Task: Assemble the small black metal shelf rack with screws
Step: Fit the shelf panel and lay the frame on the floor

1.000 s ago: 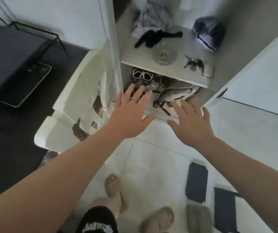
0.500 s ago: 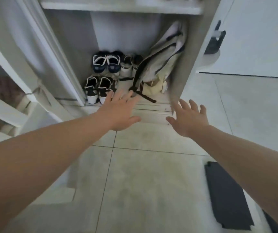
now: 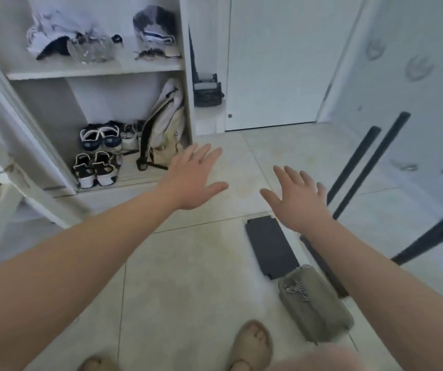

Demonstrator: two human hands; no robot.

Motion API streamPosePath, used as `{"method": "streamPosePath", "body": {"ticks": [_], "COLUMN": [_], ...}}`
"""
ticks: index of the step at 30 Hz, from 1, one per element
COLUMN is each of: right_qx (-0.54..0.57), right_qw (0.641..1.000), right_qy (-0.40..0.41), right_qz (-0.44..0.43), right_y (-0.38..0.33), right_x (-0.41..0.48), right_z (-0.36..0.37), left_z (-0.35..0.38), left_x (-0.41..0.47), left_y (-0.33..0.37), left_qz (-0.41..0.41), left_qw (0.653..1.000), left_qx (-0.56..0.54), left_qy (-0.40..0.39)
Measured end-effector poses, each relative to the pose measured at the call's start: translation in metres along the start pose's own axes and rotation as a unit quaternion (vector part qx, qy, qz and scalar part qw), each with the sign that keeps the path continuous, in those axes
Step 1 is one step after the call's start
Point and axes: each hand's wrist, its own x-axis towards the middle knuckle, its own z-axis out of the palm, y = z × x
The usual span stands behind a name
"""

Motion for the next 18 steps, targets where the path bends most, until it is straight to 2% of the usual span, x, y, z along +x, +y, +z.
{"method": "streamPosePath", "body": {"ticks": [4,10,14,18], "right_qx": [0.005,0.038,0.056,0.099], "right_qw": [0.998,0.985,0.974,0.951], "right_qy": [0.048,0.110,0.123,0.157], "right_qz": [0.050,0.124,0.184,0.248], "right_y": [0.068,0.156,0.205,0.237], "right_x": [-0.058,-0.114,-0.122,-0.116], "right_z": [-0.046,-0.088,-0.095,-0.088], "left_z": [-0.003,-0.001,0.005,0.021], "left_x": [0.011,0.055,0.099,0.148], "left_y": [0.089,0.189,0.229,0.257], "left_qz": [0.086,0.143,0.138,0.094], "left_qw": [0.996,0.989,0.987,0.986], "left_qx": [-0.024,-0.015,-0.022,-0.101], "left_qy": [-0.013,-0.043,-0.078,-0.098]}}
